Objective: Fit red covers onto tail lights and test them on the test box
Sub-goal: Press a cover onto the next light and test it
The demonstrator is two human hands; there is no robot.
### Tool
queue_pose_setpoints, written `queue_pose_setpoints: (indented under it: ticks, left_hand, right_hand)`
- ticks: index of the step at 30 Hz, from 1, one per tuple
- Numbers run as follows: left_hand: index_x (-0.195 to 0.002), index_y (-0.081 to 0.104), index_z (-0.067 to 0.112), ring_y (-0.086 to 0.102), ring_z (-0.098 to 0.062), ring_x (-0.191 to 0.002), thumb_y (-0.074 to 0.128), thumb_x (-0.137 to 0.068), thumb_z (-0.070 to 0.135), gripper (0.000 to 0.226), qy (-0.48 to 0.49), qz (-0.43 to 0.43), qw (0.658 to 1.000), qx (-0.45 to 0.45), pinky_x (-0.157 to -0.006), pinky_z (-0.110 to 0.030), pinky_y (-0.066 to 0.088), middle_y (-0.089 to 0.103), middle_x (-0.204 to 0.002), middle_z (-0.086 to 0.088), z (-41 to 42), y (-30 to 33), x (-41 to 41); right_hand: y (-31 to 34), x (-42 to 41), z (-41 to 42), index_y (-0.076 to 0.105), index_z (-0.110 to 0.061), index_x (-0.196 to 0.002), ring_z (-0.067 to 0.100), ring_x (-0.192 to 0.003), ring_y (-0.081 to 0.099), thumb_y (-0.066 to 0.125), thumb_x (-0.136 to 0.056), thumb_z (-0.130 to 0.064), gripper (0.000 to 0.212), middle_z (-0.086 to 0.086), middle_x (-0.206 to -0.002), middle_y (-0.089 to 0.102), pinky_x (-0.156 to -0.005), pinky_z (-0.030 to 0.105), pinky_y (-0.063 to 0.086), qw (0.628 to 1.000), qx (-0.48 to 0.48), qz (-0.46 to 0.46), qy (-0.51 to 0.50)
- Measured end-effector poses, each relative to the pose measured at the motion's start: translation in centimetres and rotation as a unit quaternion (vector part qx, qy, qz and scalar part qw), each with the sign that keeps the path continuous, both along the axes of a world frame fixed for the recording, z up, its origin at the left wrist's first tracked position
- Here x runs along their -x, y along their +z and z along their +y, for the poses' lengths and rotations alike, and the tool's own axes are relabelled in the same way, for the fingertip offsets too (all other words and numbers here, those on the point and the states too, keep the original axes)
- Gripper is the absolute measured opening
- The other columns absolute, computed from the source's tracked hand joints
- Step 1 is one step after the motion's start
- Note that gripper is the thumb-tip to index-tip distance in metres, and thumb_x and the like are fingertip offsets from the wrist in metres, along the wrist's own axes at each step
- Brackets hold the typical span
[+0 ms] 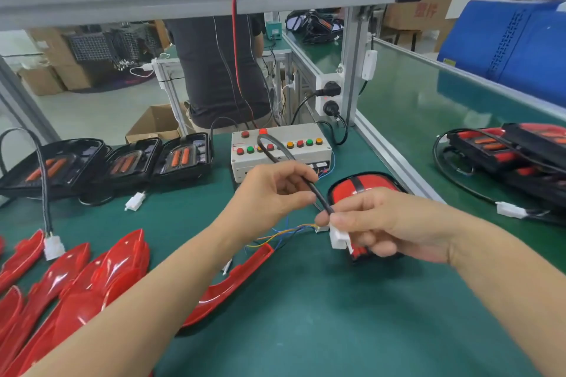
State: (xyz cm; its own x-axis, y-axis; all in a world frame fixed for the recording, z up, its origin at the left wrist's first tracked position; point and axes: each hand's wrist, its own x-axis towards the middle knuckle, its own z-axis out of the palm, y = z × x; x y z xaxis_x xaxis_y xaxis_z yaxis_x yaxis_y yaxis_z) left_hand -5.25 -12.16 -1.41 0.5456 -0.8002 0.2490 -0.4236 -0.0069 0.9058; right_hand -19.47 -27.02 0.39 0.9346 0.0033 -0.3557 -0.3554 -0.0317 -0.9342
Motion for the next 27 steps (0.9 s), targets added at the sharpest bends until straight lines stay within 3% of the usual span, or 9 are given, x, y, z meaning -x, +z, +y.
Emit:
queue_pose_setpoints:
  ticks: [4, 6, 9, 11, 16, 18, 21, 23, 27]
  left_hand:
    - [-0.101, 0.062, 0.021, 0.058, -0.014, -0.073, 0.068, -0.080, -0.001, 0.030, -0.013, 0.070, 0.995, 0.076, -0.075, -0.026, 0.051, 0.063, -0.080, 0.000, -0.4, -0.2, 0.6]
    - [-0.100, 0.054, 0.019, 0.056, -0.016, -0.067, 0.063, -0.082, -0.005, 0.031, 0.054, 0.107, 0.987, 0.104, -0.067, -0.025, 0.049, 0.059, -0.074, 0.001, -1.0, -0.9, 0.5]
    - [-0.096, 0.055, 0.017, 0.056, -0.020, -0.078, 0.061, -0.083, 0.003, 0.020, 0.127, -0.063, 0.985, -0.095, -0.075, -0.032, 0.046, 0.057, -0.081, 0.002, -1.8, -3.0, 0.4]
    - [-0.106, 0.061, 0.015, 0.056, -0.022, -0.096, 0.062, -0.085, 0.018, 0.022, 0.075, -0.203, 0.941, -0.261, -0.084, -0.032, 0.045, 0.057, -0.099, -0.002, -2.2, -4.6, 0.9]
    - [-0.105, 0.068, 0.022, 0.055, -0.026, -0.101, 0.051, -0.092, 0.018, 0.021, 0.081, -0.304, 0.901, -0.299, -0.083, -0.036, 0.044, 0.060, -0.103, -0.004, -2.1, -5.4, 0.5]
    - [-0.101, 0.070, 0.019, 0.056, -0.023, -0.092, 0.052, -0.092, 0.015, 0.021, 0.101, -0.263, 0.926, -0.253, -0.082, -0.035, 0.045, 0.065, -0.096, -0.003, -1.3, -5.1, -0.1]
    - [-0.084, 0.071, 0.016, 0.048, -0.012, -0.062, 0.056, -0.091, 0.009, 0.018, 0.126, -0.062, 0.982, -0.125, -0.064, -0.027, 0.042, 0.059, -0.069, 0.001, 0.5, -4.5, -0.9]
    - [-0.076, 0.069, 0.014, 0.045, -0.006, -0.056, 0.056, -0.092, 0.009, 0.021, 0.127, 0.029, 0.990, -0.056, -0.059, -0.019, 0.039, 0.056, -0.062, 0.006, 1.7, -4.2, -1.3]
    - [-0.076, 0.070, 0.011, 0.046, -0.002, -0.052, 0.056, -0.092, 0.007, 0.022, 0.133, 0.082, 0.988, -0.005, -0.056, -0.010, 0.039, 0.057, -0.058, 0.009, 2.1, -4.2, -1.1]
  right_hand:
    - [-0.7, 0.1, -0.6, 0.071, -0.011, -0.080, 0.001, -0.043, 0.044, 0.074, -0.068, -0.023, 0.017, -0.004, -0.058, 0.054, -0.034, 0.010, 0.034, 0.993, -0.112, -0.030, -0.028]
    - [-1.0, -0.2, -0.8, 0.065, -0.014, -0.070, 0.000, -0.040, 0.042, 0.074, -0.064, -0.024, 0.015, -0.004, -0.056, 0.051, -0.034, 0.010, 0.037, 0.984, -0.131, -0.063, -0.100]
    - [-1.3, -0.9, -0.8, 0.060, -0.013, -0.071, 0.002, -0.040, 0.044, 0.076, -0.059, -0.027, 0.024, -0.002, -0.052, 0.049, -0.037, 0.013, 0.042, 0.972, -0.123, -0.107, -0.168]
    - [-1.6, -1.4, -0.2, 0.061, -0.011, -0.075, 0.003, -0.041, 0.049, 0.075, -0.062, -0.025, 0.023, -0.002, -0.052, 0.054, -0.039, 0.014, 0.046, 0.970, -0.100, -0.119, -0.186]
    - [-2.7, -2.4, 0.9, 0.063, -0.009, -0.082, 0.008, -0.051, 0.064, 0.070, -0.079, -0.011, 0.007, 0.002, -0.058, 0.065, -0.048, 0.017, 0.054, 0.959, -0.102, -0.121, -0.234]
    - [-3.0, -2.5, 0.9, 0.065, -0.009, -0.084, 0.011, -0.060, 0.070, 0.068, -0.083, -0.008, 0.004, 0.004, -0.065, 0.070, -0.051, 0.017, 0.054, 0.956, -0.113, -0.120, -0.243]
    - [-3.1, -2.6, 1.1, 0.067, -0.009, -0.085, 0.015, -0.066, 0.072, 0.067, -0.086, -0.011, 0.002, 0.004, -0.071, 0.069, -0.049, 0.018, 0.053, 0.958, -0.089, -0.125, -0.244]
    - [-3.3, -3.0, 1.4, 0.067, -0.009, -0.081, 0.014, -0.060, 0.070, 0.067, -0.088, -0.014, 0.008, 0.001, -0.064, 0.064, -0.045, 0.018, 0.051, 0.952, -0.056, -0.133, -0.270]
    - [-3.5, -4.3, 2.5, 0.067, -0.008, -0.078, 0.007, -0.047, 0.062, 0.067, -0.089, -0.015, 0.013, -0.004, -0.056, 0.065, -0.040, 0.017, 0.047, 0.939, -0.025, -0.142, -0.313]
